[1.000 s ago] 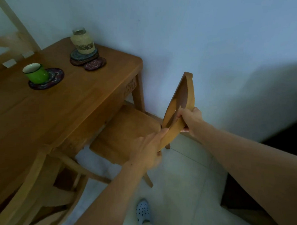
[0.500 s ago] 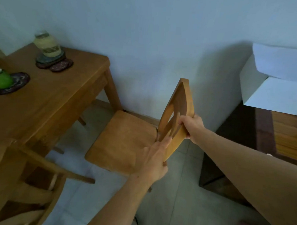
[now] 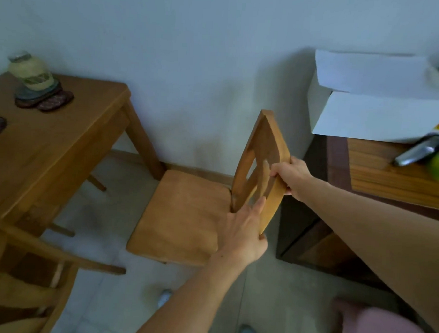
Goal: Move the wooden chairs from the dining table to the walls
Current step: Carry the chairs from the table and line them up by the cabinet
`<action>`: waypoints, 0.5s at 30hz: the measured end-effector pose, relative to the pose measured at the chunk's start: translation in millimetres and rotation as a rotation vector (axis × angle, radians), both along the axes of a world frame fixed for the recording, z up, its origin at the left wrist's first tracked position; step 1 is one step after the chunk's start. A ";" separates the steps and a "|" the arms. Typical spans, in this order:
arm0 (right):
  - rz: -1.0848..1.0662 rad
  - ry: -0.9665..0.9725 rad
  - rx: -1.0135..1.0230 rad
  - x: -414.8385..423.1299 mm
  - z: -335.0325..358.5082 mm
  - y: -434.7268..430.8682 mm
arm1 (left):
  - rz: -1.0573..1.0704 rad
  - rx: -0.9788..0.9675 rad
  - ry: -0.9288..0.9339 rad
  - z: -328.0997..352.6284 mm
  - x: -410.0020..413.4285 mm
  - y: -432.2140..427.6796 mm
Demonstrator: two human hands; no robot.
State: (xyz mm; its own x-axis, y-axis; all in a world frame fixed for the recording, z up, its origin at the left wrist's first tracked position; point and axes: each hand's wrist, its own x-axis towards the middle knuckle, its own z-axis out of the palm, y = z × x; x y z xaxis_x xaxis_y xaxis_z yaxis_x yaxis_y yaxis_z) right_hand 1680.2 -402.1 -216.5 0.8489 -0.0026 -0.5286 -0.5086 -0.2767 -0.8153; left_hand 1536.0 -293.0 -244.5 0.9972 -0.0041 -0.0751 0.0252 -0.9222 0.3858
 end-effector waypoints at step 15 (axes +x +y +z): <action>-0.055 -0.015 -0.028 -2.4 -1.6 -70.9 | -0.051 0.010 -0.028 -4.8 5.2 -72.4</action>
State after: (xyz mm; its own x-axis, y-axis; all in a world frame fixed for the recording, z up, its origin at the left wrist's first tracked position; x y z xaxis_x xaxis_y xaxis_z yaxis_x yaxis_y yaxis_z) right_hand 1677.8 -472.9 -218.1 0.8551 -0.0641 -0.5145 -0.5110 -0.2720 -0.8154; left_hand 1541.3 -365.4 -249.3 0.9974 -0.0540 -0.0479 -0.0321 -0.9258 0.3766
